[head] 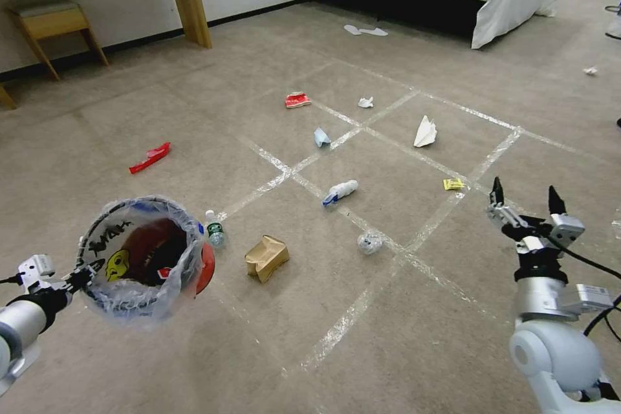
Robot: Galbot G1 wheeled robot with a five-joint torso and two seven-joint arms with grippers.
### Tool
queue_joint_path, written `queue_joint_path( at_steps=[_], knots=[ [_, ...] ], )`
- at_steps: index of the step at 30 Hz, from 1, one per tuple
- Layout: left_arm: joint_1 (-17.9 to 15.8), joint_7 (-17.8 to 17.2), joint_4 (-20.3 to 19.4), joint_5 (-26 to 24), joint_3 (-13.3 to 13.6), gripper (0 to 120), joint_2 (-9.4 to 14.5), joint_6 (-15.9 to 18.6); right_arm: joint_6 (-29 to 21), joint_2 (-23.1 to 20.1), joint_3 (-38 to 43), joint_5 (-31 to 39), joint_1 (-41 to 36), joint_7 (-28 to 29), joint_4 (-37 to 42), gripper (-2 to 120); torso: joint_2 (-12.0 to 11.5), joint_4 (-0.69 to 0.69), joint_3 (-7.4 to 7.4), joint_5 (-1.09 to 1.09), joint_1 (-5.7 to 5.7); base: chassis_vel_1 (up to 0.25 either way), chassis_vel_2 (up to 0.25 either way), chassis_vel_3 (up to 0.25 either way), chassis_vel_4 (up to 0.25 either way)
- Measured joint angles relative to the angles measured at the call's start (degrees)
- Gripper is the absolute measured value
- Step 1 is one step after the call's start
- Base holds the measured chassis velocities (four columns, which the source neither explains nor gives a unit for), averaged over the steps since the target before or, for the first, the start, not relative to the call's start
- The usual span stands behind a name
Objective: Pick up the trash bin and place the garbage on the floor into it.
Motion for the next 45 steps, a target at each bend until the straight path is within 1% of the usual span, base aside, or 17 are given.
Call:
queue_joint_path(
  at_steps=[4,11,27,31,33,35,36,37,38,39,40,41,42,44,45],
  knots=[
    [0.04,0.05,-0.02,-0.23,-0.2,0,0.38,0.0,-0.16,0.14,-1.08,-0.05,0.53,0.42,-0.18,100,0.0,0.0,0.01,0.0,0.0,-0.089,0.079,0.079,-0.073],
    [-0.06,0.12,0.04,-0.16,0.01,0,0.1,0.0,-0.29,-0.44,-1.67,-0.07,1.33,0.79,-0.8,100,-0.01,0.0,0.02,0.0,0.02,-0.105,0.099,0.069,-0.087],
    [0.21,0.27,-0.01,-0.01,-0.03,0,-0.11,0.0,-0.76,-0.7,-3.31,-0.13,2.49,1.5,-1.77,100,-0.01,-0.01,0.01,0.01,0.02,-0.036,0.039,0.041,-0.042],
    [0.35,0.39,-0.04,0.09,-0.03,0,-0.14,0.0,-2.0,-0.69,-3.8,-0.11,2.72,2.69,-1.63,100,-0.02,0.0,0.01,0.01,0.02,-0.047,0.054,0.068,-0.049],
    [0.36,0.43,-0.07,0.11,-0.03,0,-0.14,0.0,-3.62,-0.96,-4.4,0.26,3.22,3.77,-1.27,100,-0.01,-0.01,0.01,0.01,0.02,0.0,0.0,0.0,0.0],
    [0.36,0.43,-0.07,0.11,-0.03,0,-0.13,0.0,-3.83,-1.01,-4.48,0.32,3.29,3.88,-1.23,100,-0.01,-0.01,0.01,0.01,0.02,0.0,0.0,0.0,0.0],
    [0.35,0.44,-0.09,0.11,0.01,0,-0.1,0.0,-5.59,-1.66,-5.26,1.21,3.97,5.18,-0.9,100,-0.01,-0.01,0.01,0.01,0.02,0.0,0.0,0.0,0.0],
    [0.35,0.44,-0.09,0.11,0.01,0,-0.1,0.0,-5.59,-1.66,-5.26,1.21,3.97,5.18,-0.9,100,-0.01,-0.01,0.01,0.01,0.02,0.0,0.0,0.0,0.0],
    [0.36,0.44,-0.16,0.13,0.02,0,-0.09,0.0,-8.48,-2.75,-6.25,2.76,5.03,7.09,-0.51,100,-0.01,-0.01,0.0,0.01,0.01,0.0,0.0,0.0,0.0],
    [0.36,0.44,-0.21,0.13,0.03,0,-0.09,0.0,-9.64,-3.11,-6.6,3.57,5.49,7.85,-0.4,100,-0.01,-0.01,0.0,0.0,0.01,0.0,0.0,0.0,0.0],
    [0.36,0.44,-0.21,0.13,0.03,0,-0.09,0.0,-9.64,-3.11,-6.6,3.57,5.49,7.85,-0.4,100,-0.01,-0.01,0.0,0.0,0.01,0.0,0.0,0.0,0.0],
    [0.41,0.44,-0.34,0.13,0.04,0,-0.09,0.0,-12.97,-4.05,-7.51,5.7,6.84,9.8,-0.26,100,-0.01,-0.02,0.0,0.0,0.01,0.0,0.0,0.0,0.0],
    [0.41,0.44,-0.34,0.13,0.04,0,-0.09,0.0,-12.97,-4.05,-7.51,5.7,6.84,9.8,-0.26,100,-0.01,-0.02,0.0,0.0,0.01,0.0,0.0,0.0,0.0],
    [0.57,0.44,-0.54,0.13,0.04,0,-0.11,0.0,-17.13,-5.15,-8.8,8.67,8.9,12.47,-0.46,100,-0.01,-0.01,0.0,0.0,0.01,0.0,0.0,0.0,0.0],
    [0.57,0.44,-0.54,0.13,0.04,0,-0.11,0.0,-17.13,-5.15,-8.8,8.67,8.9,12.47,-0.46,100,-0.01,-0.01,0.0,0.0,0.01,0.0,0.0,0.0,0.0]
  ],
)
